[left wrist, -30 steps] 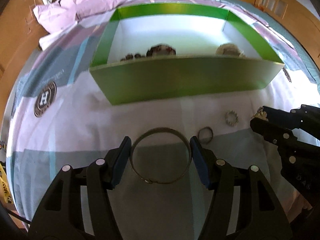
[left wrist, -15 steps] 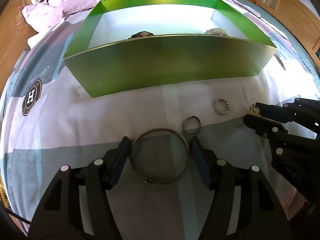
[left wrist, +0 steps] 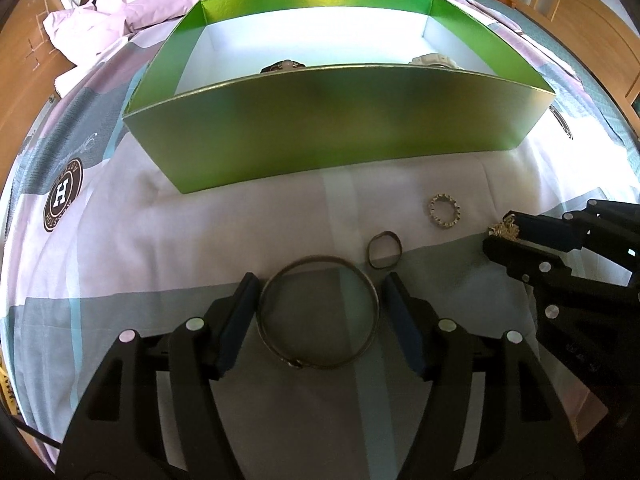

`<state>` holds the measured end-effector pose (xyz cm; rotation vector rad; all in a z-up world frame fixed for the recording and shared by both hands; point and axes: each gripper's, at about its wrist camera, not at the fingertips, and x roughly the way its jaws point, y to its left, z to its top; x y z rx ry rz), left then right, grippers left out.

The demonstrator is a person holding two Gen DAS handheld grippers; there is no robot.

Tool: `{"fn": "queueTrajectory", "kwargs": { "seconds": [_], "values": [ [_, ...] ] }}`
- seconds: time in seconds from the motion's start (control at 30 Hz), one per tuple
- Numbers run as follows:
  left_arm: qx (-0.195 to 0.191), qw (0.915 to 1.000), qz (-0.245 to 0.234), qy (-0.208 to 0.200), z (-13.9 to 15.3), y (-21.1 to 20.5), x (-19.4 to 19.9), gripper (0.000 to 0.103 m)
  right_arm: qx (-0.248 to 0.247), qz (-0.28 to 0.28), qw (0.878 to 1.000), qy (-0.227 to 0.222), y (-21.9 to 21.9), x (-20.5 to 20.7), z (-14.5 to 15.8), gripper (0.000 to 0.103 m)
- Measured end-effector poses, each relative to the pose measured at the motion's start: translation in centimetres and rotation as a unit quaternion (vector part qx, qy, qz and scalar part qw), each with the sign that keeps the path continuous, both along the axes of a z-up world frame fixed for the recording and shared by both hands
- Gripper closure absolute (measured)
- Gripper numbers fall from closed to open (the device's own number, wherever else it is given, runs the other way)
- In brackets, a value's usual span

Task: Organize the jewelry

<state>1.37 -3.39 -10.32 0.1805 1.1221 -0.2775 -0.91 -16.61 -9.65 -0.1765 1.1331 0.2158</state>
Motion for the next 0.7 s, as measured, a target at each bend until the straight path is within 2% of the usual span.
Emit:
{"fn": "queueTrajectory", "kwargs": {
  "seconds": [0.7],
  "values": [
    [-0.003,1.0000,-0.006,0.001,0.0,-0.3,-0.2,0.037,-0.004,-0.015,1.000,0.001,-0.9,-0.1,-0.2,0.079]
  ]
}}
